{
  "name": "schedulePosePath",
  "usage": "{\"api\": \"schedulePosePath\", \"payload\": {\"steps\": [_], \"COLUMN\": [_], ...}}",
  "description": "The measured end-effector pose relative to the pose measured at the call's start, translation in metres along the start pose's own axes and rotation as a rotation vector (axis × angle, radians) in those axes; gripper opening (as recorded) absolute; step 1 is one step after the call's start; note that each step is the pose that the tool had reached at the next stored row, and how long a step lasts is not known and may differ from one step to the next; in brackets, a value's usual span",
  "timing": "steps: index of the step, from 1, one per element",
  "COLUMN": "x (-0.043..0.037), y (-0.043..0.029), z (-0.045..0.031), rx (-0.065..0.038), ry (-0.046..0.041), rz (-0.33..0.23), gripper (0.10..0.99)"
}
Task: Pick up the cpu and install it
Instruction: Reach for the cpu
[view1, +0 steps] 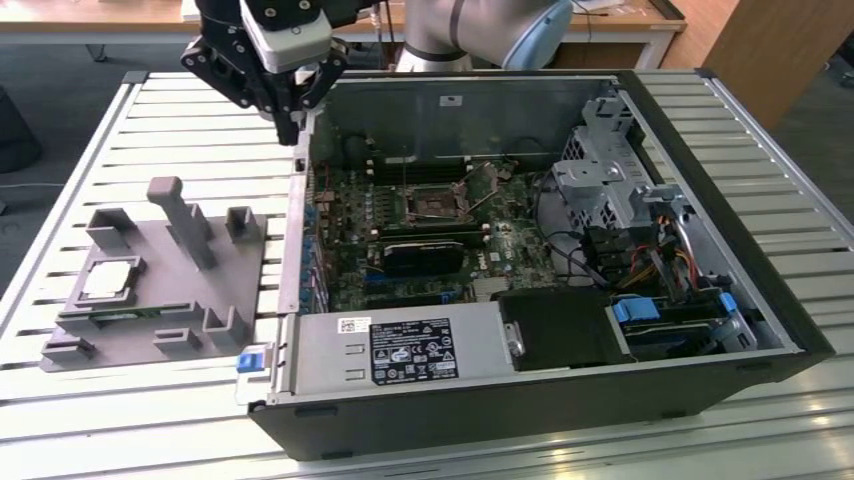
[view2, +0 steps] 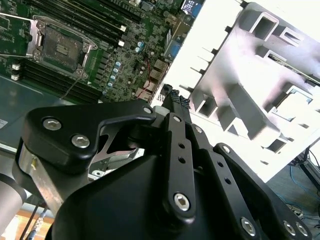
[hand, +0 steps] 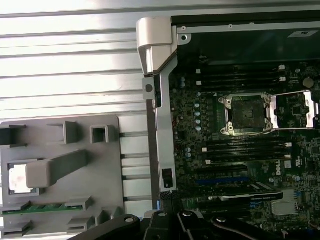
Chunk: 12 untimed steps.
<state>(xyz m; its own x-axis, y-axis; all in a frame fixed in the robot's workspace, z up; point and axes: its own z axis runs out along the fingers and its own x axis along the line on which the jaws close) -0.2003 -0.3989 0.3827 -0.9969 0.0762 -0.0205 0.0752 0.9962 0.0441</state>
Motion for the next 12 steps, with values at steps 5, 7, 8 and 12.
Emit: {"api": "schedulePosePath", "payload": {"steps": [5,7,8,12], "x": [0.0029,0.0038,0.0043,0.0078], "y": [-0.0002,-0.0003,-0.0004,-0.0006], "z": [0.0002,0.0003,0.0003,0.0005], "rx": [0.0,0.0,0.0,0.0], "ry": [0.0,0.0001,0.0,0.0], "rz": [0.0,0.0,0.0,0.0], "gripper": [0.106,0.106,0.106,0.106]}}
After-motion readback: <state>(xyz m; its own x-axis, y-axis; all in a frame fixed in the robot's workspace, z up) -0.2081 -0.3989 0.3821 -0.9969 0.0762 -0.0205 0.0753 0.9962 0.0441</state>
